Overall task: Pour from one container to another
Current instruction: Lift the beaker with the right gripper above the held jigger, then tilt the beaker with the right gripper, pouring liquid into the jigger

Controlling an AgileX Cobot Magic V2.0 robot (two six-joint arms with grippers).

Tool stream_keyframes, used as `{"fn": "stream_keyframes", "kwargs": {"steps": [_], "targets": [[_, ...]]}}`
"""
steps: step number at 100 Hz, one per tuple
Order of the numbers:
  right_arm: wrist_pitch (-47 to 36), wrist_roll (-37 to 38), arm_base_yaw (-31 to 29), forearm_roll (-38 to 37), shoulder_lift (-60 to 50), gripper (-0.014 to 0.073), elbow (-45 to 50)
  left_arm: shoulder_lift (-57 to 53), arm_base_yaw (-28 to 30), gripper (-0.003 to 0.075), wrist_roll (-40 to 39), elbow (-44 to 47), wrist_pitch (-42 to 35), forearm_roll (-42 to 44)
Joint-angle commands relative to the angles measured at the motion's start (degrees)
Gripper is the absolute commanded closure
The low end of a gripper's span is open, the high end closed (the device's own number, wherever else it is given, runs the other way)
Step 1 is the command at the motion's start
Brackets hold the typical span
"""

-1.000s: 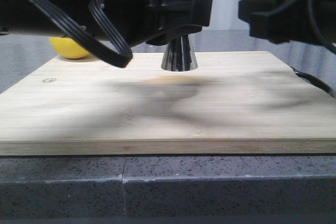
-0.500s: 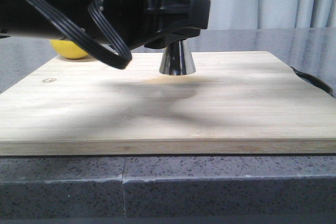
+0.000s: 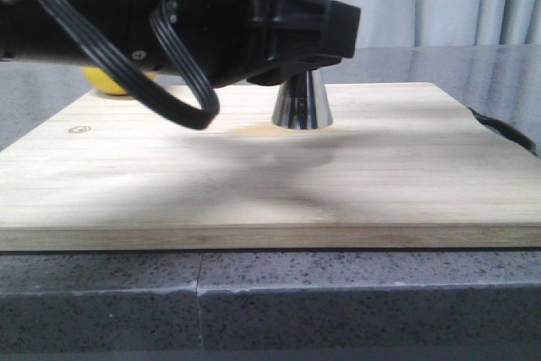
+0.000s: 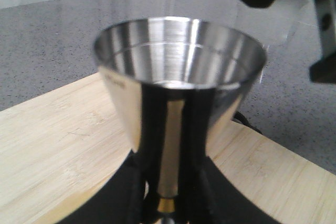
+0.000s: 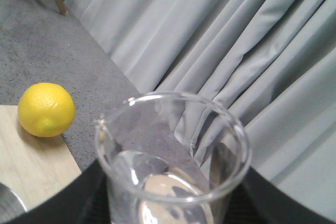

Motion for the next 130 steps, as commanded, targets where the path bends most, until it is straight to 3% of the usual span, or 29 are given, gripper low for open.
{"fn": "stream_keyframes", "kwargs": {"steps": [1, 75, 130], "targets": [[-4.2, -0.3, 0.2, -0.3, -1.8, 0.0388, -2.1, -2.5, -0.6, 0.0739, -0.5, -1.8, -4.7, 0.0], [-0.3, -11.9, 0.2, -2.4, -1.8, 0.0388, -5.7, -2.5, -0.6, 0.0739, -0.5, -1.8, -4.6, 0.0], [0.1, -11.9, 0.2, -9.3, -1.8, 0.0388, -5.7, -2.5, -0.3, 0.0739, -0.5, -1.8, -4.9, 0.0]]}}
